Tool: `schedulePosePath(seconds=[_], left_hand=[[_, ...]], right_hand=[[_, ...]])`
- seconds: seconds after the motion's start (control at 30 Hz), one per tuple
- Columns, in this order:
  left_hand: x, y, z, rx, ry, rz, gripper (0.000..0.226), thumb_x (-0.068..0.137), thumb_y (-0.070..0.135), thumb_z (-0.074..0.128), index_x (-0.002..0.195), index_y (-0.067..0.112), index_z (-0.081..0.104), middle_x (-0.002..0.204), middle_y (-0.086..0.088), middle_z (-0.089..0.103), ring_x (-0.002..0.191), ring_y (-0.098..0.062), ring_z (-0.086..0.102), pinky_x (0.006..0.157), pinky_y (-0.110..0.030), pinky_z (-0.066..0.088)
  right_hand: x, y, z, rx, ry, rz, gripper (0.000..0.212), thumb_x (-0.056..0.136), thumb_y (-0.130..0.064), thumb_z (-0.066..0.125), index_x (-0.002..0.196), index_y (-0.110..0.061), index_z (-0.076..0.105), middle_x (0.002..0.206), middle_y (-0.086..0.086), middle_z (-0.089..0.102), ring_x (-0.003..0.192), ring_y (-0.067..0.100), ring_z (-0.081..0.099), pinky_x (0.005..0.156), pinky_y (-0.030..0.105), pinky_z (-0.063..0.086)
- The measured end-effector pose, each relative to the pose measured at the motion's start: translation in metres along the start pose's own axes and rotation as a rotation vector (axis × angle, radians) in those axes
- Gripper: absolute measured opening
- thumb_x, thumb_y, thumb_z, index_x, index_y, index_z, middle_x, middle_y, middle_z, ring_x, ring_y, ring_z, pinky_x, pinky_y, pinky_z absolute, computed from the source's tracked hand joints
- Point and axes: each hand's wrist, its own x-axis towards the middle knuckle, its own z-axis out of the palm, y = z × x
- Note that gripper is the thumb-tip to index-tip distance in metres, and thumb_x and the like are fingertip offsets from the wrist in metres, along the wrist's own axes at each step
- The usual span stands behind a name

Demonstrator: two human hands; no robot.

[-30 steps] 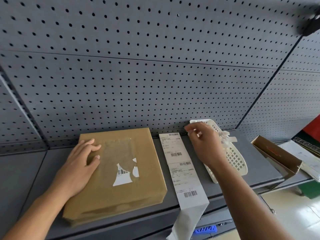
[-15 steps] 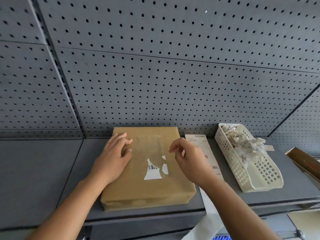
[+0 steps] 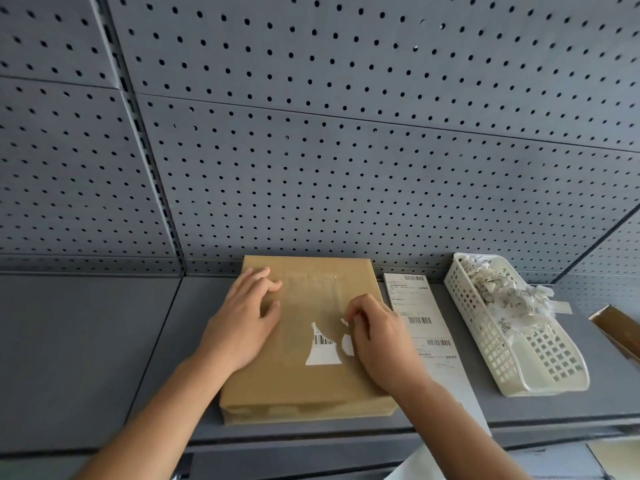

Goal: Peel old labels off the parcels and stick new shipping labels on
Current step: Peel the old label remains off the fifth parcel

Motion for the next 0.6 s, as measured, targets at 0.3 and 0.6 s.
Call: schedulePosePath(seconds=[0.3,0.6], left_hand=[[-0.0005,0.0010,-0.0002,0.005,0.001,0.008,0.033,0.104,0.042,0.043,0.136,0.040,0.047,0.161,0.029,0.017,0.150,0.008,-0.004,0.116,-0.050,0.035],[0.0004,-0.0006,0.0009,-0.001,0.001,0.007,0.032,0.103,0.043,0.042,0.135,0.040,0.048,0.161,0.029,0.017,0.150,0.008,-0.004,0.116,-0.051,0.035]], right_hand=[[-0.0016,0.0005,-0.0014,0.054,-0.024,-0.009,0.020,0.095,-0.004,0.053,0.093,-0.024,0.057,0.090,-0.017,0.060,0.085,0.005,0.057,0.070,0.012,0.040],[-0.0017,-0.0019,-0.0087,0.192,-0.041,0.050,0.026,0.091,-0.001,0.056,0.093,-0.027,0.057,0.086,-0.006,0.062,0.077,0.016,0.056,0.065,0.018,0.045]])
